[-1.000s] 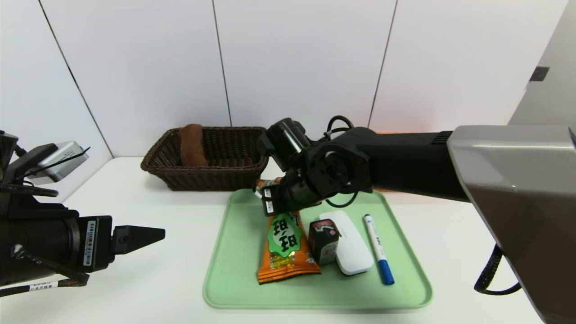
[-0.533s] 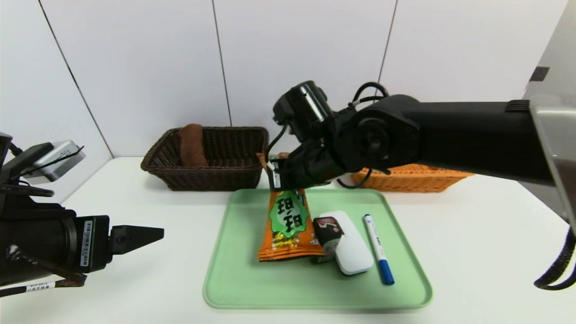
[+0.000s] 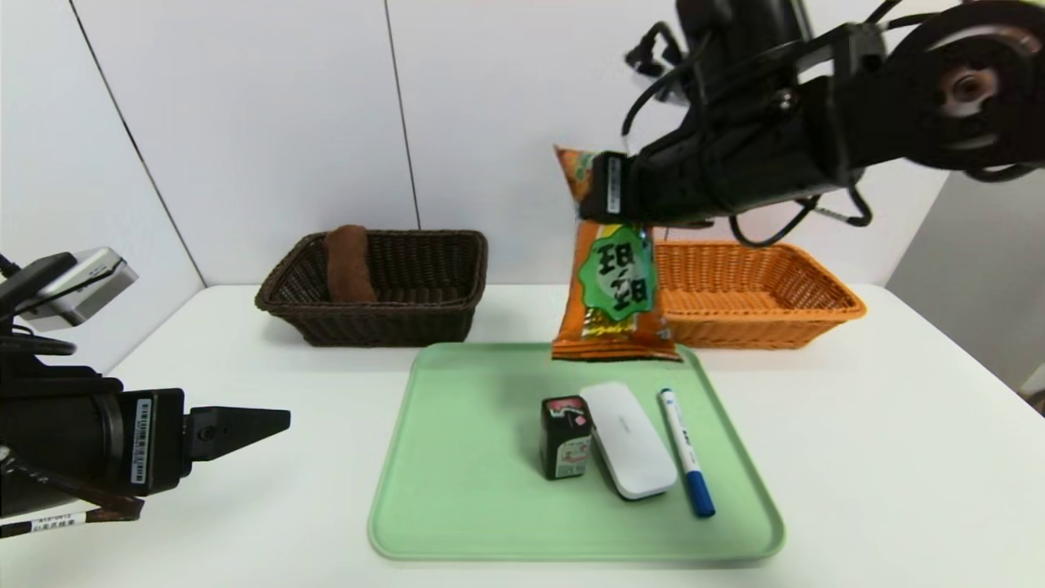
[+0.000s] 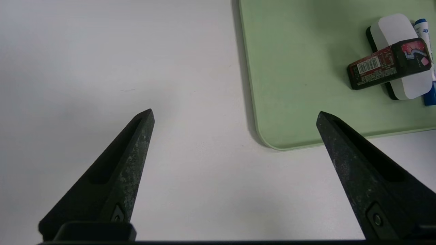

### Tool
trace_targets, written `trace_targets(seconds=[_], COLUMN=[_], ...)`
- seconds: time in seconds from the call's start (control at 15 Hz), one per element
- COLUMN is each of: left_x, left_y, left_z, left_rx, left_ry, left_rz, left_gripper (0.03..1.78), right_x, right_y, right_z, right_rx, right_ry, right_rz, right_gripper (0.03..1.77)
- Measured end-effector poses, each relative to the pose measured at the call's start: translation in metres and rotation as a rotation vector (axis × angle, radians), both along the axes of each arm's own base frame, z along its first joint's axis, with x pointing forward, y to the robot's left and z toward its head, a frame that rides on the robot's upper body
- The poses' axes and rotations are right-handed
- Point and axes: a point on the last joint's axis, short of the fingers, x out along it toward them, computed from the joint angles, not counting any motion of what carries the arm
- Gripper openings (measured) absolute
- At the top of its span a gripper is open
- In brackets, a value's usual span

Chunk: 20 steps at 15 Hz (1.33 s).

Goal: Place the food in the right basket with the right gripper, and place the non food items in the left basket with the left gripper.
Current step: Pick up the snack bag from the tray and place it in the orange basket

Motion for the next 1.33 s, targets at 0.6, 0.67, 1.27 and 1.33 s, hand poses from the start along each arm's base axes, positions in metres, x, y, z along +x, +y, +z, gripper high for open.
trace_targets(seconds=[0.6, 0.67, 1.27, 1.33], left_x=[-0.002, -0.003, -0.004, -0.004], left_y=[0.001, 0.001, 0.001, 0.001], left_z=[0.001, 0.001, 0.0, -0.001], left_rx=[-0.015, -0.016, -0.025, -0.024], left_ry=[-0.003, -0.004, 0.001, 0.004], left_rz=[-0.011, -0.012, -0.02, -0.02], left_gripper=[1.69, 1.69, 1.69, 1.69], right_x=[0.006, 0.009, 0.033, 0.039], right_y=[-0.081, -0.086, -0.115, -0.116], right_z=[0.032, 0.032, -0.002, -0.007], right_rx=[-0.341, -0.419, -1.17, -1.234], right_ry=[-0.221, -0.245, -0.35, -0.364], right_rz=[-0.036, -0.015, 0.279, 0.271], right_gripper=[0.46, 0.46, 0.46, 0.46])
